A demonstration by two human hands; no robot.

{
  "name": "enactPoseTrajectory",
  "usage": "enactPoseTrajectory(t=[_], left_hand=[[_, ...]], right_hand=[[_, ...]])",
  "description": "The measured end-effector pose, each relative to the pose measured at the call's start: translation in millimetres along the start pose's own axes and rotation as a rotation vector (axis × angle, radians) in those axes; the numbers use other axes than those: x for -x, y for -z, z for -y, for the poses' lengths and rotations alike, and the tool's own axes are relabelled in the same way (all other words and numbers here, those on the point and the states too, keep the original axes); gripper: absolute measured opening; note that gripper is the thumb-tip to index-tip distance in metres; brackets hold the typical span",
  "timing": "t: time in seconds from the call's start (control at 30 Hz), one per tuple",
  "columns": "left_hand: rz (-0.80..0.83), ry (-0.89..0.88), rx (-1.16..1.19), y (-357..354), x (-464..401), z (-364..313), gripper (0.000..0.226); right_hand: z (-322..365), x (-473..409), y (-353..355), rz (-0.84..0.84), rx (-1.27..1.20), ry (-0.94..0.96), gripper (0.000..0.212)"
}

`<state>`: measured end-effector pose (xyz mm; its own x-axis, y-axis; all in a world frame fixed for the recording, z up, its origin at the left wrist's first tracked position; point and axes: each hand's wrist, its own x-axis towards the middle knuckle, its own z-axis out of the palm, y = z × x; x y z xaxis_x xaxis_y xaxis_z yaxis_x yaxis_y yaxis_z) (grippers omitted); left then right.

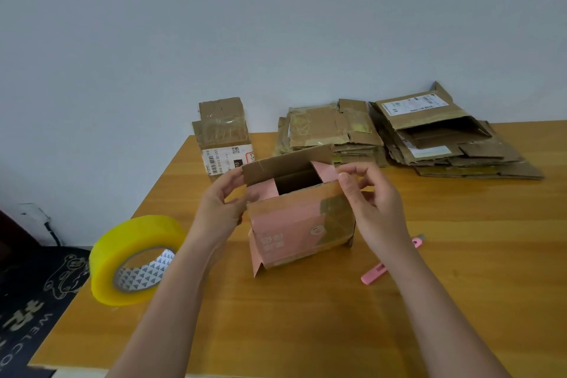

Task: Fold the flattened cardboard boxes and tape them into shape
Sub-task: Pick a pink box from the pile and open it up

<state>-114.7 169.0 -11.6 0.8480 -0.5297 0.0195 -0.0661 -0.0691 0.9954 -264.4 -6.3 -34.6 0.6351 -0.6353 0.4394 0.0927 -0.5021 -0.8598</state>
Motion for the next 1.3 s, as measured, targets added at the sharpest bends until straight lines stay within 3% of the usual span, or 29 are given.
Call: enactPoseTrajectory(t=[0.1, 0.27, 0.37, 0.47, 0.53, 0.7, 0.97, 1.13, 1.3], left_hand=[[-0.011, -0.012, -0.013, -3.3, -0.1, -0.6, 0.046], [-0.028, 0.081, 0.069, -5.9, 2.4, 2.8, 0.043], [-0.025, 0.074, 0.115, -7.1, 5.1, 3.8, 0.038], [-0.010, -0.023, -0.041, -9.9, 6.7, 9.1, 0.034], [-0.017, -0.053, -0.118, -13.2, 8.7, 13.4, 0.044], [-0.096, 0.104, -0.111, -10.9, 10.5, 29.8, 0.025], [-0.166, 0.068, -0.066, -10.2, 26.6, 44.4, 0.020], [-0.177, 0.161, 0.055, -9.6, 38.2, 44.4, 0.022], [-0.183, 0.223, 0.078, -15.1, 41.6, 42.0, 0.035]], right_hand=[[-4.4, -0.8, -3.7, 0.048, 0.001, 0.002, 0.042], [-6.5, -4.8, -9.6, -0.003, 0.018, -0.013, 0.022], [-10.4, -4.3, -15.2, -0.021, 0.016, -0.077, 0.026], [-10.2, -2.3, -18.3, 0.072, -0.103, -0.122, 0.039], [-8.7, -2.8, -20.2, 0.171, -0.115, -0.112, 0.031], [-19.2, 5.1, -36.2, 0.274, 0.038, -0.160, 0.037], [-32.9, 27.3, -39.2, 0.230, 0.032, -0.158, 0.030], [-22.3, 35.8, -40.7, 0.175, -0.058, -0.276, 0.024], [-14.3, 29.9, -40.9, 0.149, -0.205, -0.406, 0.034]])
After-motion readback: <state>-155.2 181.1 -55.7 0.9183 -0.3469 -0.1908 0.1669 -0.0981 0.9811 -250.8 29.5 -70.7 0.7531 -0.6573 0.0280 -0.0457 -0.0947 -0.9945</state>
